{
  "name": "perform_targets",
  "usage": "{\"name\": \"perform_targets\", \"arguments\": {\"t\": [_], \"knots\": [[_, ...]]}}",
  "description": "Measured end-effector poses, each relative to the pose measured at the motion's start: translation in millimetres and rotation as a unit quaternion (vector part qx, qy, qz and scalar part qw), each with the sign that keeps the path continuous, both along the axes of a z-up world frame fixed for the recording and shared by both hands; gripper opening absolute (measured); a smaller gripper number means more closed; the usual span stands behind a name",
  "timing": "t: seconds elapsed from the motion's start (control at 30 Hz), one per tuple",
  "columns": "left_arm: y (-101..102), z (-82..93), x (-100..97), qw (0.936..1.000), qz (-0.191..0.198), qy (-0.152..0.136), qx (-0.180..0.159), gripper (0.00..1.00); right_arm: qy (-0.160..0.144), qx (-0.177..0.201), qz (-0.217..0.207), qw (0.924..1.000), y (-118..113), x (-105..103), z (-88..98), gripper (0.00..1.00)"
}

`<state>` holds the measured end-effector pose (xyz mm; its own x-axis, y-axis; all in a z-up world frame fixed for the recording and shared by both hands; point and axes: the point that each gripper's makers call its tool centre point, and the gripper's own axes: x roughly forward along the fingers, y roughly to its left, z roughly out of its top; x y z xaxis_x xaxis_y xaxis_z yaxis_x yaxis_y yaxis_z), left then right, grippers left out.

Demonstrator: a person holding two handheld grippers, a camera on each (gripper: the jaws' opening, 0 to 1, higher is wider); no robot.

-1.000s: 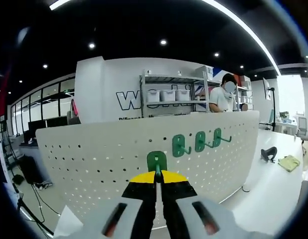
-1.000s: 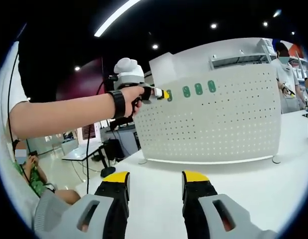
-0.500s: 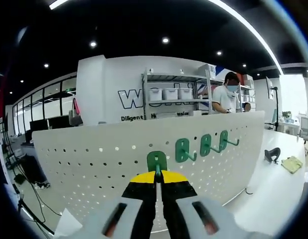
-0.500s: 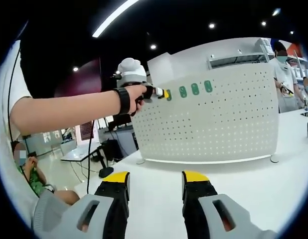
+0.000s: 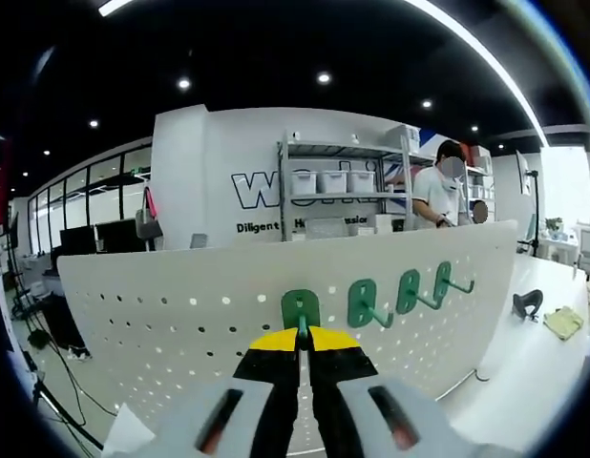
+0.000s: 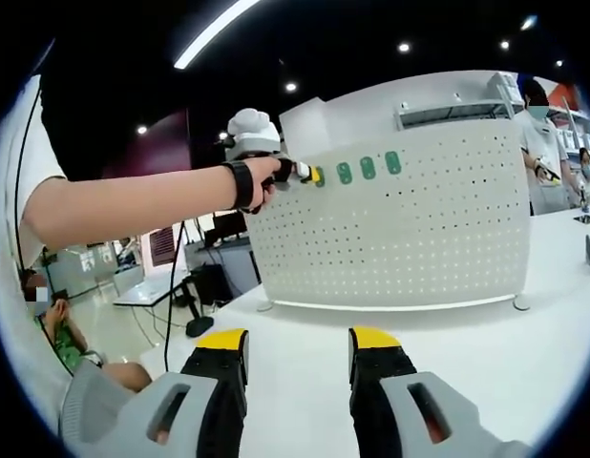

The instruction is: Insert the hook assembly into the mounting plate slot until the hook locks in place.

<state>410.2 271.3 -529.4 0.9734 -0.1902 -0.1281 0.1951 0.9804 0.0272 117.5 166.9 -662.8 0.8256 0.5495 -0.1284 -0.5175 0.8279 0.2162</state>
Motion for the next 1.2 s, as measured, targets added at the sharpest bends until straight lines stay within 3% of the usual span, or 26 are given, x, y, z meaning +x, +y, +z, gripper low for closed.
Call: {"name": "perform_targets", "arguments": {"t": [0.5,0.53,0.77,0.83,1.2], "knots": [[-1,-2.8,8.3,0.9999,0.006,0.008,-0.001,0.02,-0.003,-0.001,-0.001,1.0,-3,0,0.8,0.43],[-2,-3.3,8.7,0.9998,0.004,0.011,-0.014,0.02,-0.002,-0.002,-0.001,1.0,-3,1,0.3,0.43],[-2,-2.9,9.0,0.9999,0.002,0.01,-0.004,0.02,-0.002,0.002,-0.002,1.0,-4,0,1.2,0.43],[-3,-1.9,9.4,0.9998,-0.002,0.002,0.018,0.03,-0.003,0.002,-0.001,1.0,-3,0,1.8,0.42],[-4,-0.8,12.1,0.9999,-0.006,0.009,0.003,0.05,-0.003,0.002,-0.001,1.0,-5,2,2.4,0.42]]}}
